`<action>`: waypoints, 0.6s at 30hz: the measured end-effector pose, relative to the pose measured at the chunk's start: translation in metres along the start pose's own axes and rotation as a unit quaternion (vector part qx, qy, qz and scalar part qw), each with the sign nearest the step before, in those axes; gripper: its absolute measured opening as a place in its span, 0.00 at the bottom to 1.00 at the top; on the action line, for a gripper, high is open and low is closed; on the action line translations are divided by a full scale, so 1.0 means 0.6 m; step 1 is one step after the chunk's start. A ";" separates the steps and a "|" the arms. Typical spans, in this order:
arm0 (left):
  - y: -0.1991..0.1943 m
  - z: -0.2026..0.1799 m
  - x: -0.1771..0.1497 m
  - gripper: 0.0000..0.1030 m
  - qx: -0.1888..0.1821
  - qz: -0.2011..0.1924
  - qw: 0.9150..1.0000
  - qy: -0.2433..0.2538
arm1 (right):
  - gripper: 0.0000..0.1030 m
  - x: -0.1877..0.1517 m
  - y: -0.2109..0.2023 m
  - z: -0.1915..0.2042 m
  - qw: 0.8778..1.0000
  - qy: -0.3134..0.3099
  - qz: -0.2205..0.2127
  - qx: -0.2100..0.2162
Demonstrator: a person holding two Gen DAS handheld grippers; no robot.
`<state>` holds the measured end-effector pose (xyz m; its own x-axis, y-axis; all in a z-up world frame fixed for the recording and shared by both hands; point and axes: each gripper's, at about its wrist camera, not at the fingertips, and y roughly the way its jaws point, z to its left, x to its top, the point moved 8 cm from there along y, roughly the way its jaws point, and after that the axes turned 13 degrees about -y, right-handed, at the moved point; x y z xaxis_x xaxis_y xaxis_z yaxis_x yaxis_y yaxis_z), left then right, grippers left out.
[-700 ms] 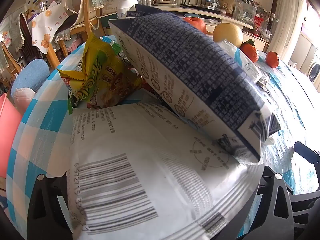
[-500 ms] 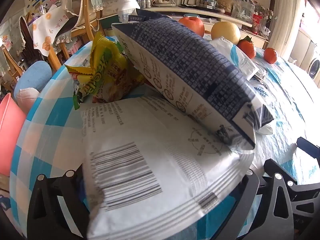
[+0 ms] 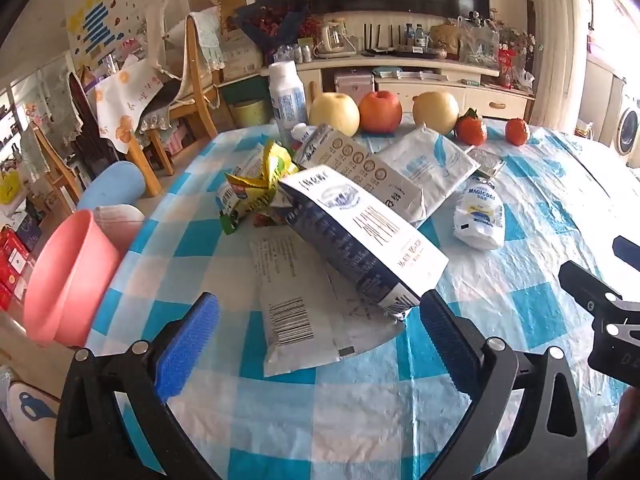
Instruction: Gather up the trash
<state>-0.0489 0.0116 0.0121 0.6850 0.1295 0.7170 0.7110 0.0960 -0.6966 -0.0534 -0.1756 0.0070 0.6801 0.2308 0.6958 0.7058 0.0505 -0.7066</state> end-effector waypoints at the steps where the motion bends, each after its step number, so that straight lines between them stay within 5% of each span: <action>1: -0.014 0.003 0.003 0.96 0.002 -0.008 1.000 0.002 | 0.97 0.000 -0.012 0.000 1.000 0.002 -0.007 -0.001; 18: -0.220 0.069 0.011 0.96 0.019 -0.102 0.995 0.000 | 0.97 -0.007 -0.182 0.057 0.994 -0.015 -0.106 -0.023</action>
<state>-0.1449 0.0408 0.1075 0.5269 0.1031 0.8437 0.8290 0.1566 -0.5369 -0.1401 -0.1487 0.0765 0.5099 0.2486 0.8236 0.8413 0.0560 -0.5377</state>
